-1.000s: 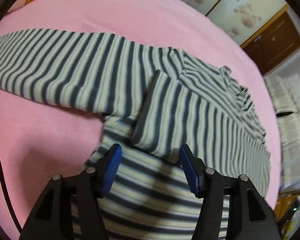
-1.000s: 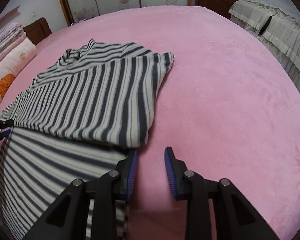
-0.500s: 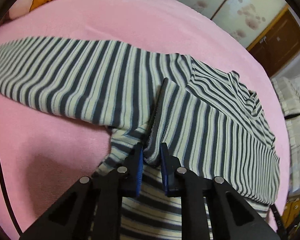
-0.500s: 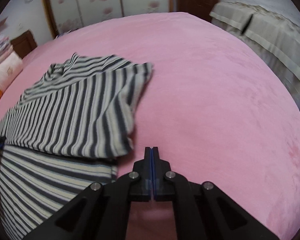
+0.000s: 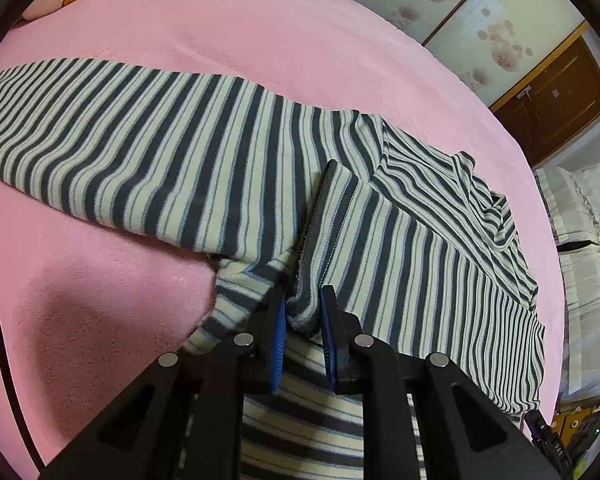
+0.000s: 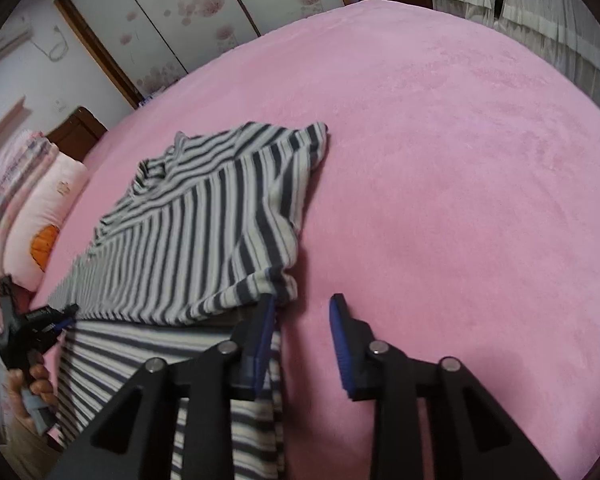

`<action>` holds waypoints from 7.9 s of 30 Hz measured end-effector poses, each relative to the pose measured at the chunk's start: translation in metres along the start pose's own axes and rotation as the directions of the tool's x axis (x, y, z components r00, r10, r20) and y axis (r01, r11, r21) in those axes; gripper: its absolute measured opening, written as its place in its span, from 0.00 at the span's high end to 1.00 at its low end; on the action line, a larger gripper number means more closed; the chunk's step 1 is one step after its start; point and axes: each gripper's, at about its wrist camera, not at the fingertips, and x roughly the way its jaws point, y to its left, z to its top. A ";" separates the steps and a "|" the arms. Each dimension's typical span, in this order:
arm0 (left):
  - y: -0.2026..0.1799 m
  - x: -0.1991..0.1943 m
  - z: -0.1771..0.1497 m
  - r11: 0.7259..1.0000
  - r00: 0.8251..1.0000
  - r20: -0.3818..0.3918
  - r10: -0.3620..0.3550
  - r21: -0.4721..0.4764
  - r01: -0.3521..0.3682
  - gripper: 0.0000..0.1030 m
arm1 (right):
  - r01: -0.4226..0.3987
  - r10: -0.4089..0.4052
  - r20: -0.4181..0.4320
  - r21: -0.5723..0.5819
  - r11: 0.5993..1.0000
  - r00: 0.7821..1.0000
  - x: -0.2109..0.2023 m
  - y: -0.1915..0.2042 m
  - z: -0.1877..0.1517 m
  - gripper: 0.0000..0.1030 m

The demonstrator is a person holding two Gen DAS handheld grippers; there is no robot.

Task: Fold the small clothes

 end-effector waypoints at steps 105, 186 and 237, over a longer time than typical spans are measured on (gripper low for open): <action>0.233 -0.204 0.125 0.919 0.907 0.151 0.393 -0.041 -0.392 0.08 | -0.041 0.056 0.010 -0.551 0.833 0.998 0.040 0.483 -0.046 0.99; 0.059 -0.066 -0.009 0.945 0.982 0.122 0.142 0.280 -0.171 0.20 | -0.094 0.068 -0.173 -0.149 0.984 0.983 0.090 0.152 0.040 0.62; -0.002 -0.039 -0.028 0.904 0.993 0.098 0.069 0.415 -0.104 0.20 | -0.061 0.202 0.258 -0.468 0.881 0.945 -0.060 0.311 0.111 0.94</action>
